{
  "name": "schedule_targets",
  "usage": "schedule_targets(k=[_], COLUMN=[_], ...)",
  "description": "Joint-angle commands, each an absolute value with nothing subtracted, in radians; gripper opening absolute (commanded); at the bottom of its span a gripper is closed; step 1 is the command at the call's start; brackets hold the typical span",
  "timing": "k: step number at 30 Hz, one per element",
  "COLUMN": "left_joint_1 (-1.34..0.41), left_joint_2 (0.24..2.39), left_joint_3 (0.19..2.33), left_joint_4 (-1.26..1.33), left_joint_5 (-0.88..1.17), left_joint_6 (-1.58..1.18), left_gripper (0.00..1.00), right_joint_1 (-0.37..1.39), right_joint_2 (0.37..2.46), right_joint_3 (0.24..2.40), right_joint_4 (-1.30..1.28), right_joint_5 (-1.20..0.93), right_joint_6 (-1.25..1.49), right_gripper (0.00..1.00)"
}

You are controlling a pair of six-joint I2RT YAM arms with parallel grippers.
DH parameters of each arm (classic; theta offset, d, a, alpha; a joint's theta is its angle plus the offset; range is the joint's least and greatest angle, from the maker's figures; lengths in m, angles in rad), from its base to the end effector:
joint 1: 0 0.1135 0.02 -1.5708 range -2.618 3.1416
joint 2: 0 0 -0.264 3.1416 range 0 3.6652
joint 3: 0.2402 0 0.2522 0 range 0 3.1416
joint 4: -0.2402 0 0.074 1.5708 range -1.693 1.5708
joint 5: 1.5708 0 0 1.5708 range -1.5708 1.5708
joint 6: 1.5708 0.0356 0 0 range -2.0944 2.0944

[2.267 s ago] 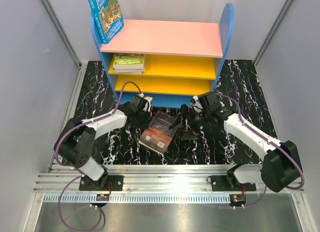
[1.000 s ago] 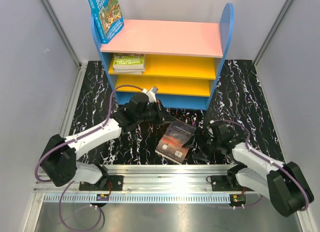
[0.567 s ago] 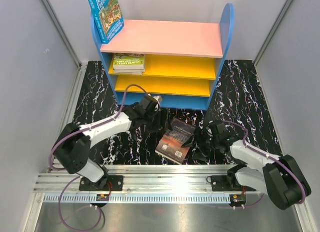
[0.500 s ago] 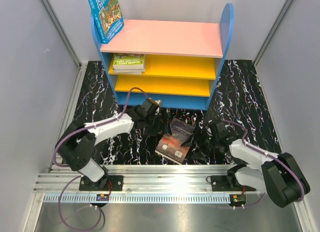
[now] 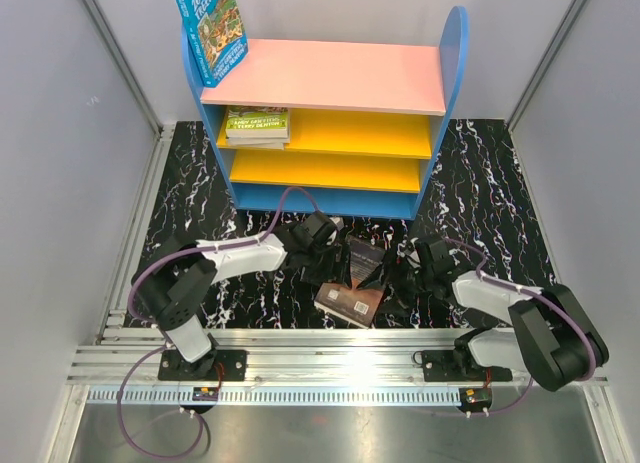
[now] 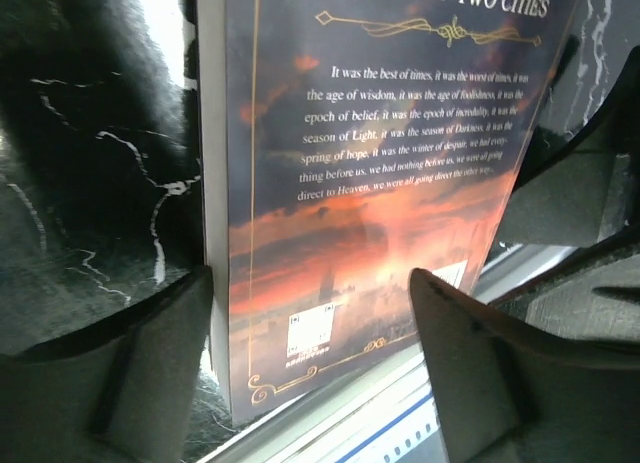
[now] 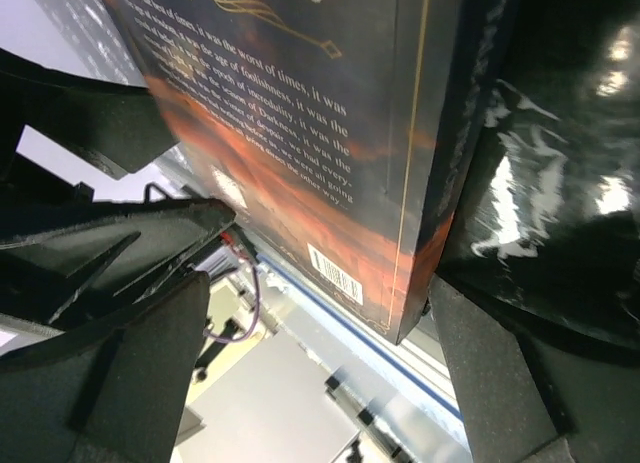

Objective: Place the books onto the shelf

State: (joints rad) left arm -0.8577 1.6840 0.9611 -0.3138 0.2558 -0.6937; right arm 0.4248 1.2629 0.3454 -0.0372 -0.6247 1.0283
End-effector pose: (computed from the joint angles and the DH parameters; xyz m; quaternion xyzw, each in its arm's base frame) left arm 0.2080 -0.2543 0.1654 0.1119 0.9507 -0.2711 0.1007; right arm 0.1700 0.0997 0.1231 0.1805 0.8935 0.4106 0.0211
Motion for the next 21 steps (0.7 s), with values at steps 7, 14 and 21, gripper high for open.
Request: schedule_targets(k=[7, 14, 21], left_joint_1=[-0.897, -0.899, -0.842], left_joint_2=[1.588, 1.595, 1.548], left_joint_3=[1.032, 1.037, 1.031], left_joint_4=[-0.253, -0.261, -0.23], left_joint_5=[0.345, 0.361, 0.402], left_joint_6=[-0.779, -0.775, -0.828], left_gripper=[0.56, 0.05, 0.0], right_joint_1=[0.431, 0.429, 0.419], right_joint_2=[1.41, 1.405, 1.224], right_joint_3=[0.308, 0.31, 0.291], right_joint_4=[0.095, 0.083, -0.049], right_joint_5=[-0.502, -0.505, -0.491], right_joint_6=[0.996, 0.989, 0.966], right_gripper=[1.0, 1.0, 1.0])
